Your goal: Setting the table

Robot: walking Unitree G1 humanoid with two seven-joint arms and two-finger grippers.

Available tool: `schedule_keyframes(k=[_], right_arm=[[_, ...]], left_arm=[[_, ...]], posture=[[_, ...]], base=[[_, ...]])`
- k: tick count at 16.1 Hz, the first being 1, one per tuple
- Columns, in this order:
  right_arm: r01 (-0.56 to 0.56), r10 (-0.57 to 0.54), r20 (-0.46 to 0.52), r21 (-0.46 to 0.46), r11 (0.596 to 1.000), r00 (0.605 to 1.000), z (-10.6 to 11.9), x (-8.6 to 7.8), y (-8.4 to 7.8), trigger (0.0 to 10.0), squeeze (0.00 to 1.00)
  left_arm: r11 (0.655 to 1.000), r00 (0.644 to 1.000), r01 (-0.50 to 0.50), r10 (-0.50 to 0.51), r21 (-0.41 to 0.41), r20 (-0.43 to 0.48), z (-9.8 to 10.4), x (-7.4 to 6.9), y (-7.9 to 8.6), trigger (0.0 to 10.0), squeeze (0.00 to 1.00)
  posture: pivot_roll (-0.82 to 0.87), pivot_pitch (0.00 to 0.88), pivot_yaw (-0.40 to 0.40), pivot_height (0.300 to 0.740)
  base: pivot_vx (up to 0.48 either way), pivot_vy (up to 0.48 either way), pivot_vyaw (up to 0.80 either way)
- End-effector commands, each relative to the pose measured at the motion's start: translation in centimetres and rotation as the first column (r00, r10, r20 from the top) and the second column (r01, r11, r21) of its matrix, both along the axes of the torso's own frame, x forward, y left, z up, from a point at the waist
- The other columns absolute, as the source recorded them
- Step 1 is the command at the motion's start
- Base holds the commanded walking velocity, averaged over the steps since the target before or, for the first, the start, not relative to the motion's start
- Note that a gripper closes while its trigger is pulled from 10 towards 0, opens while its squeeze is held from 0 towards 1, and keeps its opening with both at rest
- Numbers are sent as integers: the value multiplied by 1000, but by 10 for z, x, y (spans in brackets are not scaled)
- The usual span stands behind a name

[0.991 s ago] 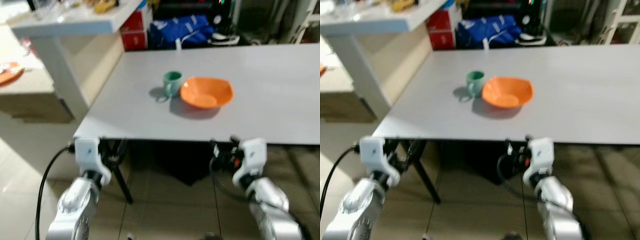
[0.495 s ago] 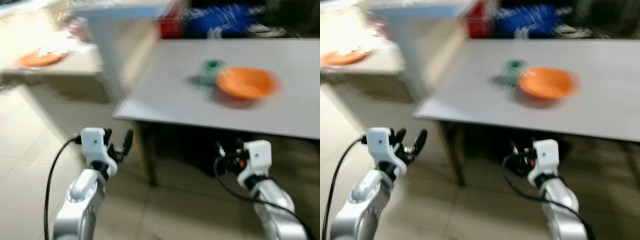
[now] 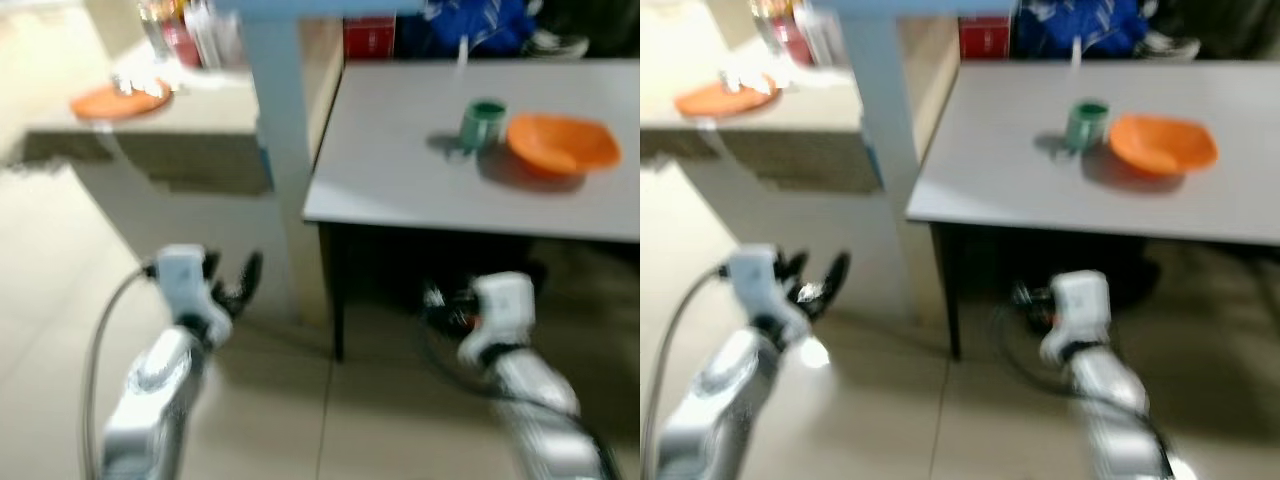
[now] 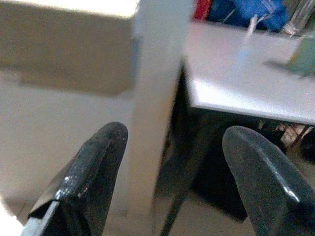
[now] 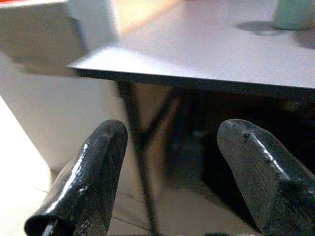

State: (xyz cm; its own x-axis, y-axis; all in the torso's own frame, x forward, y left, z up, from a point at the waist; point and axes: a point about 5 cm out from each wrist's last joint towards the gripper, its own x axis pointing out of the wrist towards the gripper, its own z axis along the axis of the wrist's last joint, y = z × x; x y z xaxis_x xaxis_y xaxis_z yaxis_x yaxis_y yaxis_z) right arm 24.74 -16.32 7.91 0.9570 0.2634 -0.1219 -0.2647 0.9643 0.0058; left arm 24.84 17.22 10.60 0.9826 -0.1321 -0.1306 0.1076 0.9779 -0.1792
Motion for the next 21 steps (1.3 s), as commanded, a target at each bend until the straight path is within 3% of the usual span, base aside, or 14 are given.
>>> schedule_keyframes(k=[1,9,15,21], right_arm=[[26,-26,-9,-26,999,1000,-2,0,-9,10000,0],[36,-36,1,-42,998,999,-3,0,-9,10000,0],[13,-13,6,-48,999,1000,-4,2,-8,10000,0],[6,-6,8,-47,999,1000,-4,2,-7,10000,0]], left_arm=[[1000,1000,14,-14,-2,21,6,4,-5,10000,0],[1000,1000,7,-8,9,23,4,5,-5,10000,0],[999,999,-34,33,37,39,4,4,-6,10000,0],[997,998,-55,53,56,42,2,4,-6,10000,0]], posture=[[-206,0,110,740],[-200,0,109,740],[-195,0,97,740],[-191,0,98,740]], base=[[0,480,-788],[0,480,0],[0,0,0],[287,344,0]])
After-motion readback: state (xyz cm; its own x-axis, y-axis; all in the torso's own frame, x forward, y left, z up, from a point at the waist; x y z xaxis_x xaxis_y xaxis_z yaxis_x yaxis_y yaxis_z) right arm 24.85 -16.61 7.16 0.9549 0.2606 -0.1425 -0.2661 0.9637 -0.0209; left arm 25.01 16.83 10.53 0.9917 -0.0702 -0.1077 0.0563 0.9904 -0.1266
